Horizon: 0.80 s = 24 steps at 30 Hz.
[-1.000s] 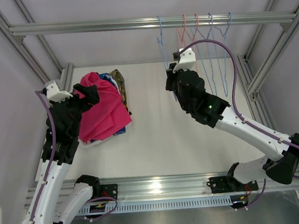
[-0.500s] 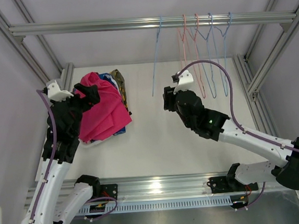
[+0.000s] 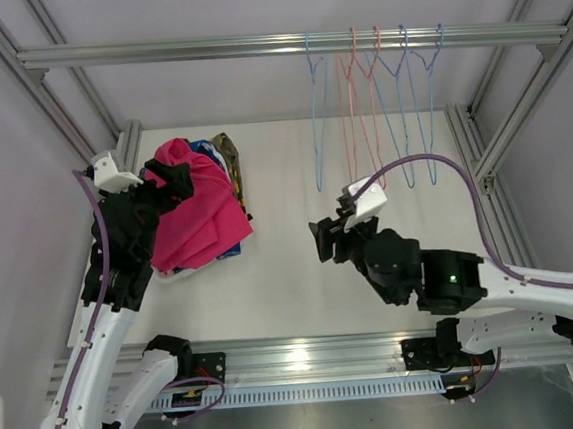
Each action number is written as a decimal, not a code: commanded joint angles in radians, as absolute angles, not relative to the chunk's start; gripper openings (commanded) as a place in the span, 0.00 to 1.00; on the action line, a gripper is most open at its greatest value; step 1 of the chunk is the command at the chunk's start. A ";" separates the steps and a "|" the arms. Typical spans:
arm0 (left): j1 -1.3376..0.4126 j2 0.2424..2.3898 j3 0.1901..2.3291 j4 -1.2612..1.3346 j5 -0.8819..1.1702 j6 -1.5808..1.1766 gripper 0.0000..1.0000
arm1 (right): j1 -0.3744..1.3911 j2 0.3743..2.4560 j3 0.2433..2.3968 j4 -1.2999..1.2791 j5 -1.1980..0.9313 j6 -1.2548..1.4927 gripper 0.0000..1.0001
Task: Remove the trousers from the hanger
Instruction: Place the hanger at the clothesline.
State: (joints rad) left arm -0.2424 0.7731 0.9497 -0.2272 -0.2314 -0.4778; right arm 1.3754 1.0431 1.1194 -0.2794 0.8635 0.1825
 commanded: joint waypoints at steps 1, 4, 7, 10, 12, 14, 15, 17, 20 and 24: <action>-0.232 0.772 0.950 -0.212 -0.207 -0.480 0.93 | 1.402 0.953 1.198 -0.391 1.047 0.161 0.63; -0.232 0.772 0.951 -0.213 -0.204 -0.482 0.93 | 1.405 0.888 1.221 -0.466 1.112 0.153 0.64; -0.232 0.773 0.948 -0.212 -0.196 -0.482 0.93 | 1.405 0.821 1.220 -0.534 1.199 0.150 0.66; -0.232 0.775 0.945 -0.210 -0.195 -0.483 0.94 | 1.404 0.743 1.207 -0.609 1.261 0.178 0.68; -0.232 0.781 0.945 -0.212 -0.192 -0.482 0.94 | 1.404 0.686 1.192 -0.653 1.287 0.187 0.68; -0.232 0.782 0.948 -0.213 -0.187 -0.483 0.94 | 1.401 0.649 1.184 -0.699 1.319 0.218 0.70; -0.232 0.782 0.945 -0.215 -0.186 -0.485 0.94 | 1.401 0.631 1.180 -0.710 1.327 0.221 0.71; -0.232 0.782 0.945 -0.215 -0.186 -0.485 0.94 | 1.401 0.580 1.172 -0.751 1.354 0.251 0.71; -0.233 0.782 0.943 -0.215 -0.184 -0.483 0.94 | 1.401 0.513 1.173 -0.793 1.350 0.288 0.71; -0.233 0.784 0.945 -0.215 -0.178 -0.485 0.94 | 1.410 0.462 1.202 -0.859 1.338 0.339 0.71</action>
State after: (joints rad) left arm -0.2417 0.7837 0.9478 -0.2276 -0.2012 -0.4782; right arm 1.3991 0.4831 1.1770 -0.7780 1.3010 0.2646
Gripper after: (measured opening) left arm 0.934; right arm 0.710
